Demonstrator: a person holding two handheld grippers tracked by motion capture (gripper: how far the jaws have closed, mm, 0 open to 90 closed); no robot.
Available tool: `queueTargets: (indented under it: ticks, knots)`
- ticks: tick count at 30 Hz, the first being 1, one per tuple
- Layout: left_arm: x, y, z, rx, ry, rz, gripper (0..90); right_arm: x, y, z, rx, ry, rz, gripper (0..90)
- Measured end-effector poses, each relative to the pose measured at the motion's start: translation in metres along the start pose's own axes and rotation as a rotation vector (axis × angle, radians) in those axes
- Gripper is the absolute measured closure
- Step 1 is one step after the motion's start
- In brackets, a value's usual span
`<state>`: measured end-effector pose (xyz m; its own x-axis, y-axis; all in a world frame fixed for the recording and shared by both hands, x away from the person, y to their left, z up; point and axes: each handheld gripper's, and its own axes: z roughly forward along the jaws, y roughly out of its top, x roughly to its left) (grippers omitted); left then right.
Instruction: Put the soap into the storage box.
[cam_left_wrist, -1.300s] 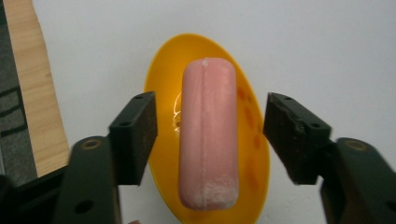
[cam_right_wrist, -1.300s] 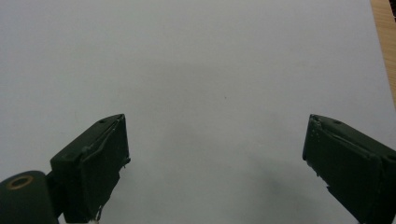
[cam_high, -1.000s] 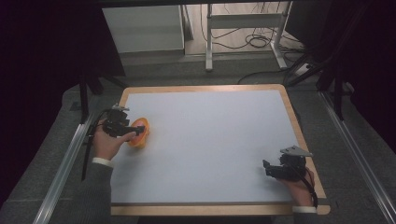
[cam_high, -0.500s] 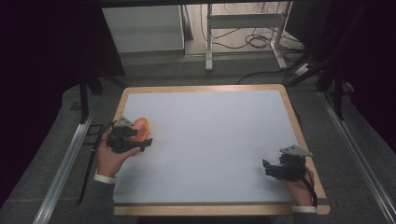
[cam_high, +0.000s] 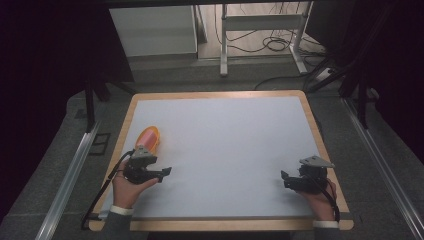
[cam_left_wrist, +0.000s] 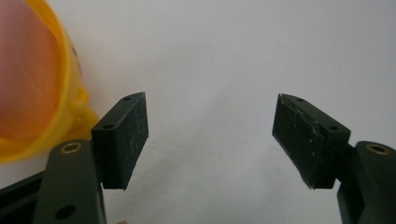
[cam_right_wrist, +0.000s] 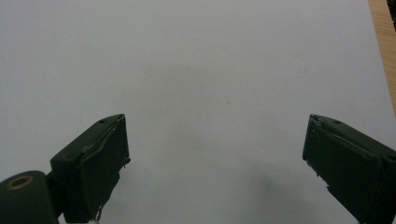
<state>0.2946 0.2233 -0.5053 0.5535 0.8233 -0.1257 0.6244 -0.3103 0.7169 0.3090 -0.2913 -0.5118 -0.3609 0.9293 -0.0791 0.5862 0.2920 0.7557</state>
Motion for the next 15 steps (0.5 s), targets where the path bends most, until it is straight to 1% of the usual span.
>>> queueTargets:
  ticks: [2,4,5,6,7,10,13,15]
  knots:
    - [0.000,-0.003,0.002,0.004,-0.007,-0.006,27.4,0.000,0.000,0.000,0.001,0.001,-0.001,6.8]
    - [-0.002,-0.010,0.007,0.025,-0.019,-0.008,27.2,0.000,0.000,0.000,0.002,0.001,-0.001,6.8]
    - [-0.002,-0.010,0.007,0.025,-0.019,-0.008,27.2,0.000,0.000,0.000,0.003,0.001,-0.004,6.8]
    - [-0.002,-0.012,0.008,0.021,-0.022,-0.016,27.2,0.000,0.000,0.000,0.003,0.001,-0.004,6.8]
    - [-0.002,-0.015,0.010,0.022,-0.033,-0.027,27.4,0.001,0.000,0.000,-0.001,0.000,-0.005,6.8]
    - [-0.003,-0.016,0.010,0.029,-0.029,-0.022,27.3,0.002,0.000,0.000,-0.007,0.003,-0.010,6.8]
    - [-0.003,-0.015,0.007,-0.003,-0.037,-0.034,28.1,0.003,0.001,0.000,-0.010,0.002,-0.016,6.8]
    - [-0.003,-0.014,0.006,-0.007,-0.046,-0.033,28.1,0.004,0.001,0.000,-0.011,0.002,-0.017,6.8]
